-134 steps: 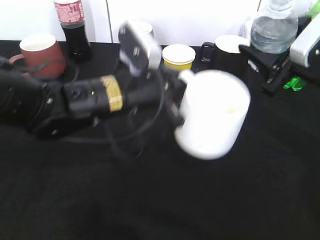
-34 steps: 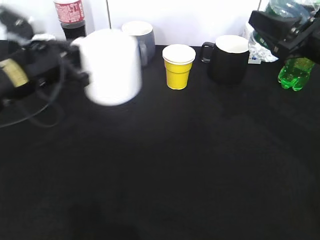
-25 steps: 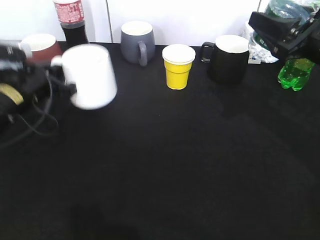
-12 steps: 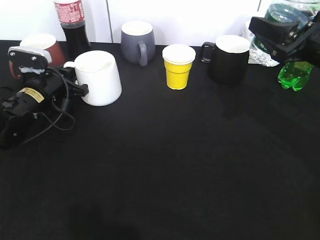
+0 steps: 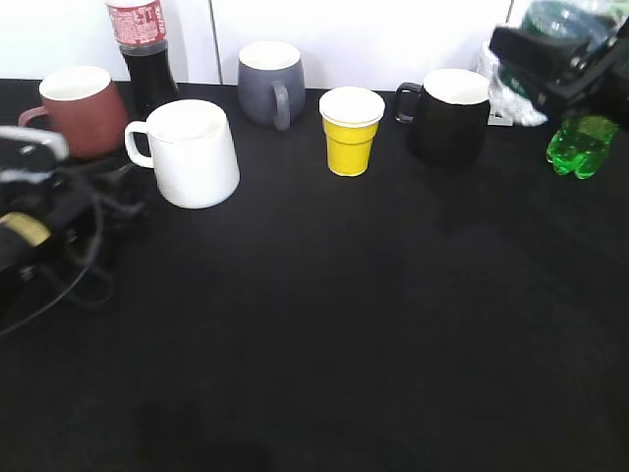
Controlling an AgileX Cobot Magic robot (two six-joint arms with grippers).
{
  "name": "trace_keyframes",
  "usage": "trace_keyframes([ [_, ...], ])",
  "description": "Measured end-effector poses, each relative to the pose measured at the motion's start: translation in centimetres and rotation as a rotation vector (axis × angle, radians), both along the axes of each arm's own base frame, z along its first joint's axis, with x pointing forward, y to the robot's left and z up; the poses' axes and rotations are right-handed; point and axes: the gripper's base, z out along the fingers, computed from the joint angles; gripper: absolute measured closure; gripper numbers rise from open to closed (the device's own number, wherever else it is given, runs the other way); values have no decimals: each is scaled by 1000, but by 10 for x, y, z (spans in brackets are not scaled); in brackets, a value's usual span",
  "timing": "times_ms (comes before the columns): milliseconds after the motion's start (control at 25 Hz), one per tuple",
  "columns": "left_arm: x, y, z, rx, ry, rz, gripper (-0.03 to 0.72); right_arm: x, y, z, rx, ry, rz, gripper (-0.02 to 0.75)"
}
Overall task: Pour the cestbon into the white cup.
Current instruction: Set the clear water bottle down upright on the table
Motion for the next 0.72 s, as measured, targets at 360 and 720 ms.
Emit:
trace_keyframes([
  [360,-55,-1,71,-4,-165,-138,415,6,-8,-6,5,81,-108,246],
  [720,-71,-5,108,53,-228,-223,415,32,-16,-98,-77,278,-218,246],
])
